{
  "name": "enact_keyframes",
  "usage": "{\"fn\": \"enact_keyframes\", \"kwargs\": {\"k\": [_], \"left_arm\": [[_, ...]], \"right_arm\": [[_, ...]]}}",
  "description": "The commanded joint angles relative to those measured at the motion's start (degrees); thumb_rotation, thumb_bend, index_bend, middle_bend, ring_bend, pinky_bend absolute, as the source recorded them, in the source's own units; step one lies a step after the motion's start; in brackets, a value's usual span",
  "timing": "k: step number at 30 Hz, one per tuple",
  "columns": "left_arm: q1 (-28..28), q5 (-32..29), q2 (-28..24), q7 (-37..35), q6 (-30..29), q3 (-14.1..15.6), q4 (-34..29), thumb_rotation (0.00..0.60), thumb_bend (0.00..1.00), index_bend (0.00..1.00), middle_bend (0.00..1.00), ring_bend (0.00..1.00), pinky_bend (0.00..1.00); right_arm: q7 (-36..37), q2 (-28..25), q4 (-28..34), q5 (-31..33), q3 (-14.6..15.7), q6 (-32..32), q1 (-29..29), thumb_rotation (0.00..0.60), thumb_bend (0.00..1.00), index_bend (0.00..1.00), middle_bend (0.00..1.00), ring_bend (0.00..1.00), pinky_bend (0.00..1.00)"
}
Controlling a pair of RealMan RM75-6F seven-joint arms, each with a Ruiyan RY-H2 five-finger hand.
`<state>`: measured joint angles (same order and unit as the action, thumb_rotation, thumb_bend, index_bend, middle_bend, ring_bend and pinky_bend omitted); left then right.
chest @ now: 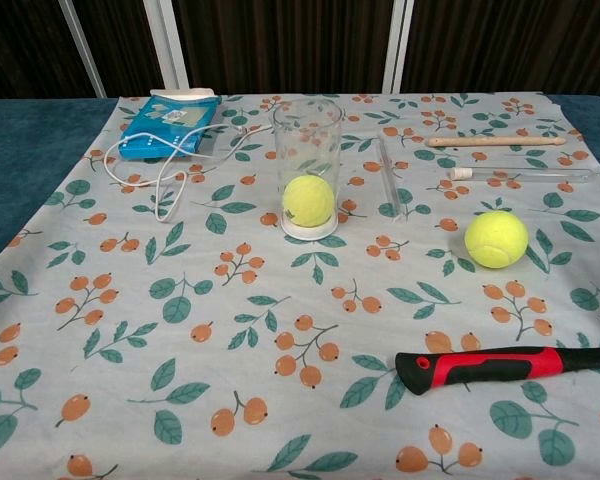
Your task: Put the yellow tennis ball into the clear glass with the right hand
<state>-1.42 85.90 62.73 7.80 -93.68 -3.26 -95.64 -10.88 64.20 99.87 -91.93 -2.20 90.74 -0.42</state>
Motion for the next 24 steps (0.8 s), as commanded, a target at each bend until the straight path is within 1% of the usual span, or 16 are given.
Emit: {"fn": "enact_keyframes", "kwargs": {"k": [1, 8, 18, 21, 24], "left_arm": [[-0.02, -0.23, -0.15, -0.07, 0.21, 0.0, -0.11, 0.6, 0.02, 0.08, 0.0, 0.0, 0.0], [-0.01, -0.34, -0.6, 0.02, 0.83, 0.32, -0.63, 0.6, 0.02, 0.08, 0.0, 0.0, 0.0], [0.12, -1.65, -1.02, -1.23, 1.54, -0.19, -0.5, 0.6, 0.02, 0.08, 0.0, 0.0, 0.0], [0.13, -1.7, -1.04, -1.3, 1.54, -0.25, -0.44, 0.6, 0.02, 0.08, 0.0, 0.0, 0.0], [0.16, -1.74, -1.01, -1.22, 1.65, -0.23, -0.49, 0.6, 0.02, 0.08, 0.0, 0.0, 0.0]], "right_arm": [[-0.16, 0.2, -0.04, -0.06, -0.05, 0.19, -0.05, 0.6, 0.39, 0.12, 0.06, 0.08, 0.0], [-0.5, 0.31, -0.12, 0.02, -0.13, 0.44, -0.14, 0.6, 0.39, 0.12, 0.06, 0.08, 0.0], [-0.7, -0.18, 0.32, 0.75, -0.2, 0.42, -0.34, 0.6, 0.39, 0.12, 0.06, 0.08, 0.0], [-0.56, -0.3, 0.46, 1.13, -0.3, 0.25, -0.31, 0.6, 0.39, 0.1, 0.06, 0.08, 0.0], [-0.58, -0.83, 0.59, 1.46, -0.03, -0.45, -0.25, 0.6, 0.39, 0.07, 0.06, 0.07, 0.0]]}}
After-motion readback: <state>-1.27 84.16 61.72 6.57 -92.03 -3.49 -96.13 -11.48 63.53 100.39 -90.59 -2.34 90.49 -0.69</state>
